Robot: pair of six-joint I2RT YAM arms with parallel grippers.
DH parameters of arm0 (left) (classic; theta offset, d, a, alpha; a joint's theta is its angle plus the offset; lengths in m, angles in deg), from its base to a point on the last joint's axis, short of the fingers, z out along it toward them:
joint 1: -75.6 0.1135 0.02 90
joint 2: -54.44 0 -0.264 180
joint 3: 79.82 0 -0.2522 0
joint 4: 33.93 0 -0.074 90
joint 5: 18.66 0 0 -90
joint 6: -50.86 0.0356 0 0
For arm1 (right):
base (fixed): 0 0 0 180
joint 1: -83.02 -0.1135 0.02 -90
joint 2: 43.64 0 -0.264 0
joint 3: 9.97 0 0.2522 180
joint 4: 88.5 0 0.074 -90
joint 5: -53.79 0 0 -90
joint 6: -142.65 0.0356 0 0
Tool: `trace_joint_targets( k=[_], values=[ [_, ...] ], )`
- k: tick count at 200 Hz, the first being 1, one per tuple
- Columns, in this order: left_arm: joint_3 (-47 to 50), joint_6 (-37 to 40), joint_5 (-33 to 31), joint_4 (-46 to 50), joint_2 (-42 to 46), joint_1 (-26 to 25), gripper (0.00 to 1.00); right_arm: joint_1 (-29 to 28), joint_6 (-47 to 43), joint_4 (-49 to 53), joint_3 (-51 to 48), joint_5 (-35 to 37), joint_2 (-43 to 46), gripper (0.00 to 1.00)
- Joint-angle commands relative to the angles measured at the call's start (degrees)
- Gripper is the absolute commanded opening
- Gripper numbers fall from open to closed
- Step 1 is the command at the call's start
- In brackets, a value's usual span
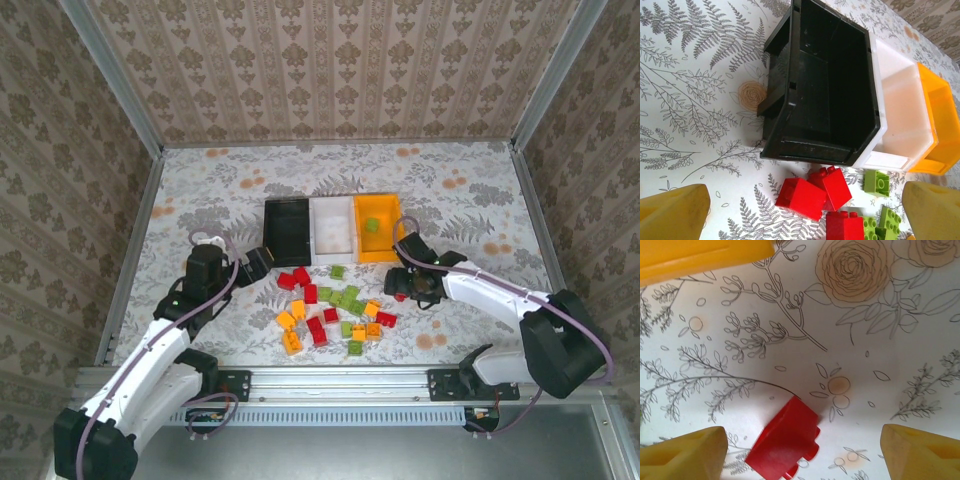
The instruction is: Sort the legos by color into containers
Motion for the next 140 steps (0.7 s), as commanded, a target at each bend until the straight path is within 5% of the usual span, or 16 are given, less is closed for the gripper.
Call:
trace_joint_targets(
  k=[1, 89, 140],
  values=[
    [0.3, -0.8, 0.8, -0.5, 0.1, -0.3, 1.00, -0.4, 1.7, -2.6, 0.3, -1.0, -2.3, 0.78],
    [0.7, -0.9, 0.3, 0.0, 0.4, -0.1, 1.00, -0.6, 1.4, -3.9, -0.4, -3.3, -6.1, 0.48],
    [0.2, -0.5, 0.1, 0.5, 0.3, -0.1, 1.00, -1.0, -1.5, -1.5, 2.4, -3.5, -0.8, 0.33]
  ],
)
